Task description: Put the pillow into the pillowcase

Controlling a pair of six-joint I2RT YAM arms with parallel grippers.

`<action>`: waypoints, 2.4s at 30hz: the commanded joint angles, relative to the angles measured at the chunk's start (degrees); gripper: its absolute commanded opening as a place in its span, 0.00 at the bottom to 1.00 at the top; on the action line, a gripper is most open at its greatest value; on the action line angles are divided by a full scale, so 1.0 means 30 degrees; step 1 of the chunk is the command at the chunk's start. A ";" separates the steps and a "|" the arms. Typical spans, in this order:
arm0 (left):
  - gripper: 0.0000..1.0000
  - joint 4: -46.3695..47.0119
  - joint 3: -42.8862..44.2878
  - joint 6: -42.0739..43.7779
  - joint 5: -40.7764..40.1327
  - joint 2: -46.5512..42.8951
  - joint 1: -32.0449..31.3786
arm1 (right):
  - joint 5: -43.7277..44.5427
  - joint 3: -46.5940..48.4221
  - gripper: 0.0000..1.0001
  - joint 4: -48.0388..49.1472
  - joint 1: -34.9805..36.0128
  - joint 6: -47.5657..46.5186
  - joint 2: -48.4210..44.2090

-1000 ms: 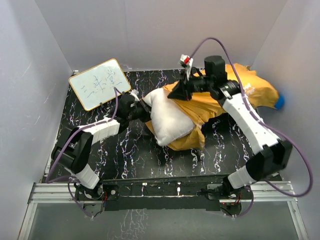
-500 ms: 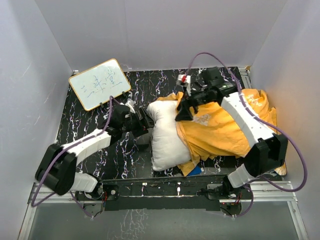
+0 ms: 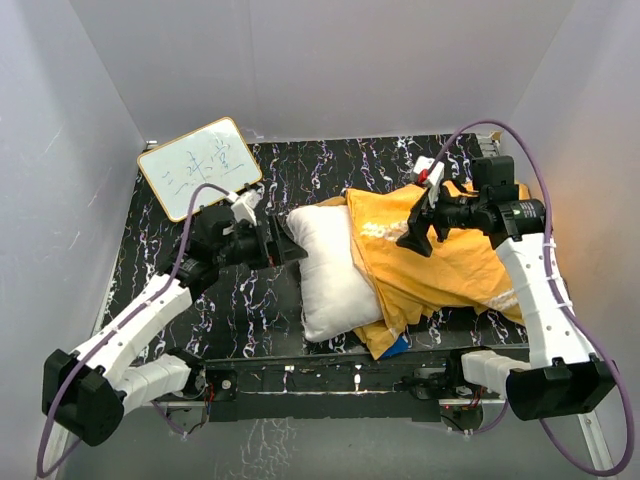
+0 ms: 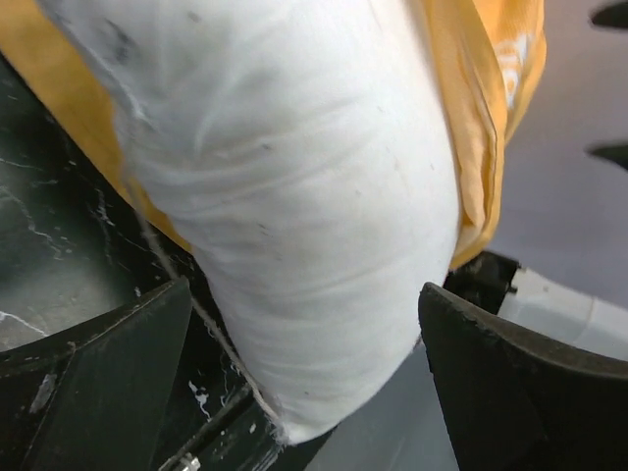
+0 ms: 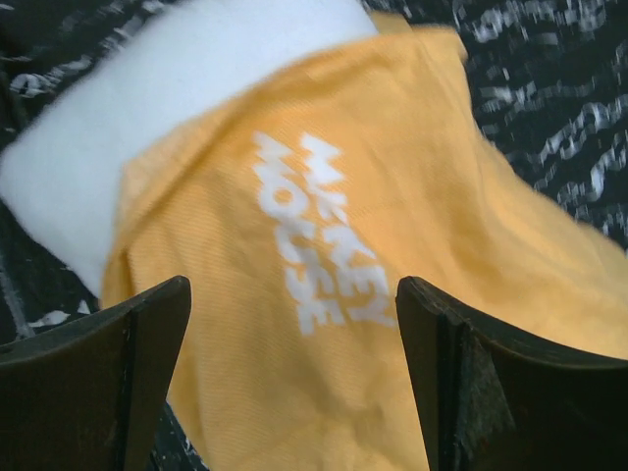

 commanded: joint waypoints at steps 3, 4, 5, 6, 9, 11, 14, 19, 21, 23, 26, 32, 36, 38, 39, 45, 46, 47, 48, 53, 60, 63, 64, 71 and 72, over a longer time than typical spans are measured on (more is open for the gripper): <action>0.97 -0.0839 0.1463 0.2446 0.0878 0.2326 -0.3565 | 1.0728 -0.2897 0.88 0.1645 -0.0499 -0.1076 0.0023; 0.97 -0.0484 0.1492 0.2208 0.0792 0.3122 -0.4149 | 1.1337 -0.3210 0.88 0.1596 -0.0489 -0.1658 0.0078; 0.97 -0.0029 0.1565 0.1947 0.0518 0.4023 -0.4669 | 1.1592 -0.3502 0.88 0.1576 -0.0466 -0.2126 0.0158; 0.97 0.0434 0.1737 0.1816 0.0179 0.4905 -0.5225 | 1.1640 -0.3938 0.87 0.1819 -0.0463 -0.2401 0.0208; 0.93 0.1044 0.2428 0.1361 -0.0856 0.7616 -0.5797 | 1.1618 -0.5735 0.68 0.3859 -0.0339 -0.2677 0.0656; 0.69 0.0623 0.3145 0.1176 -0.1429 0.9202 -0.5724 | 1.0986 -0.5447 0.26 0.4494 -0.0227 -0.2438 0.1623; 0.34 0.0363 0.4005 0.0525 -0.1004 1.1153 -0.5422 | 0.9038 -0.2396 0.08 0.4756 0.0212 -0.2080 0.3125; 0.05 0.3659 0.4689 -0.1400 0.1647 1.2269 -0.5405 | 0.8746 0.4402 0.08 0.6486 0.4442 -0.1060 0.5987; 0.03 0.4242 0.5412 -0.1907 0.2227 1.2401 -0.5405 | 0.8799 0.6917 0.08 0.6751 0.5885 -0.0289 0.7442; 0.04 0.4336 0.5881 -0.2086 0.2003 1.2189 -0.5355 | 0.8839 0.8845 0.08 0.6520 0.6537 0.0362 0.8773; 0.22 0.3522 0.5681 -0.2159 0.0444 1.1556 -0.4718 | 0.9332 0.8592 0.31 0.5519 0.6514 0.0336 0.9689; 0.63 0.4500 0.1574 -0.3167 -0.1205 0.7337 -0.2410 | 0.4035 0.4458 0.96 0.4341 0.3368 -0.0010 0.5555; 0.84 0.3968 0.0455 0.0182 -0.2518 0.2286 -0.2415 | -0.0250 0.1968 1.00 0.2301 -0.0478 -0.0306 0.2556; 0.86 0.3219 0.0551 0.2712 -0.2903 0.0673 -0.2844 | 0.0125 0.0243 1.00 0.1618 -0.1376 -0.0332 0.1224; 0.87 0.2463 0.0869 0.4248 -0.3346 0.0216 -0.3360 | 0.0526 -0.0507 1.00 0.1450 -0.1712 -0.0210 0.0638; 0.89 -0.1666 0.2591 1.4299 -0.8051 0.1566 -1.0114 | 0.1994 -0.3607 1.00 0.0678 -0.3072 0.0101 -0.0659; 0.91 -0.1909 0.2753 1.5650 -0.8729 0.2031 -1.0959 | 0.2276 -0.4127 1.00 0.0732 -0.3129 0.0009 -0.0718; 0.92 -0.1991 0.2847 1.6804 -0.9396 0.2572 -1.1640 | 0.2678 -0.4668 1.00 0.0842 -0.3147 -0.0013 -0.0711; 0.93 -0.1887 0.2844 1.8193 -0.9827 0.2988 -1.2205 | 0.3065 -0.5237 1.00 0.0914 -0.3149 -0.0024 -0.0585; 0.97 0.1318 0.3002 2.3117 -1.0910 0.5179 -1.3163 | 0.4703 -0.7272 0.93 0.2620 -0.3119 0.0458 0.0606; 0.97 0.2032 0.5634 2.4602 -1.1420 0.9661 -1.3273 | 0.6306 -0.8758 0.84 0.6901 -0.2368 0.3009 0.1677; 0.97 0.2897 0.5336 2.4268 -1.3054 1.0542 -1.3264 | 0.5463 -0.8174 0.38 0.6756 -0.2279 0.3262 0.2080; 0.93 0.3265 0.5195 2.4011 -1.3624 1.0708 -1.3250 | 0.5183 -0.7726 0.24 0.6355 -0.2279 0.2968 0.2111; 0.06 0.3679 0.7947 1.8698 -1.1017 1.0366 -1.1678 | -0.3296 -0.0453 0.08 0.2533 -0.2282 0.0824 0.1388; 0.02 0.3652 0.8631 1.7701 -1.0015 1.0232 -1.1349 | -0.4574 0.1083 0.08 0.2348 -0.2166 0.1392 0.1797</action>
